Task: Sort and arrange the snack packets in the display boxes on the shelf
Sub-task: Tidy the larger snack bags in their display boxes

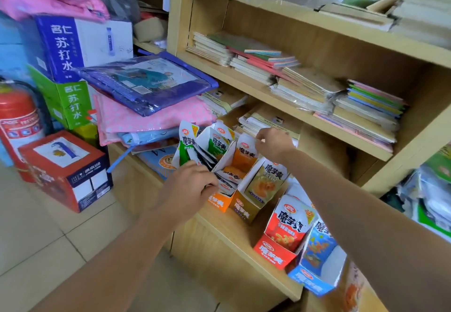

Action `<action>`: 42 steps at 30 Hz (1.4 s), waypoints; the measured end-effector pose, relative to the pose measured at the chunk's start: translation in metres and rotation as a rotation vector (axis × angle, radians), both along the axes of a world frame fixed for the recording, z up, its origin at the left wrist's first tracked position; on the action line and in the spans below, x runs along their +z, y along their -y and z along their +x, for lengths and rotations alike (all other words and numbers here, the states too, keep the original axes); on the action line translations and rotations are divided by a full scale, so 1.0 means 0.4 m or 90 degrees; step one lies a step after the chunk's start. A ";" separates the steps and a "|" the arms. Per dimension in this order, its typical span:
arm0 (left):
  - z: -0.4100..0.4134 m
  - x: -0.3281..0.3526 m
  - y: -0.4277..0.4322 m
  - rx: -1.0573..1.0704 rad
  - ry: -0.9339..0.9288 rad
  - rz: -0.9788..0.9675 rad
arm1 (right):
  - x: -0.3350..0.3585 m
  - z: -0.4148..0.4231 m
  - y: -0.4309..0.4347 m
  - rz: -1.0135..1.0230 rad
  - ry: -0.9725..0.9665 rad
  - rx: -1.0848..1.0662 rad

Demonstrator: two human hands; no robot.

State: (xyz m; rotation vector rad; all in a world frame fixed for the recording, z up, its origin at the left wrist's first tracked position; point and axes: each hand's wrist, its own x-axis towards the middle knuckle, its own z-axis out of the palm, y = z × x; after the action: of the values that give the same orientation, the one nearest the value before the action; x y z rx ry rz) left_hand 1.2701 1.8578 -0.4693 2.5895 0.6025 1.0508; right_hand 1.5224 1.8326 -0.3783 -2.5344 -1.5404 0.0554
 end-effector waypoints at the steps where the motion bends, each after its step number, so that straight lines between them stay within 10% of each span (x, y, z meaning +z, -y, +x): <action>1: 0.004 -0.001 -0.002 0.002 -0.004 0.002 | 0.000 0.001 -0.006 -0.026 -0.019 0.005; 19: -0.023 0.003 -0.003 0.005 0.015 -0.062 | -0.047 -0.008 0.097 0.096 -0.141 0.116; 29: -0.013 0.034 0.060 0.190 0.044 -0.329 | -0.047 -0.117 0.175 0.352 -0.480 0.046; 35: 0.055 0.017 0.066 0.123 -0.195 -0.142 | -0.089 -0.138 0.213 0.415 -0.453 0.030; 42: 0.060 0.014 0.056 0.179 0.030 -0.234 | -0.105 -0.137 0.186 0.480 -0.352 -0.021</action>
State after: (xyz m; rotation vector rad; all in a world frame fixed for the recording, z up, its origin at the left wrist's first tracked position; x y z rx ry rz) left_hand 1.2939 1.8354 -0.4638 2.1982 1.0613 0.9677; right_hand 1.4677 1.7581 -0.4202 -1.7486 -1.0333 0.1300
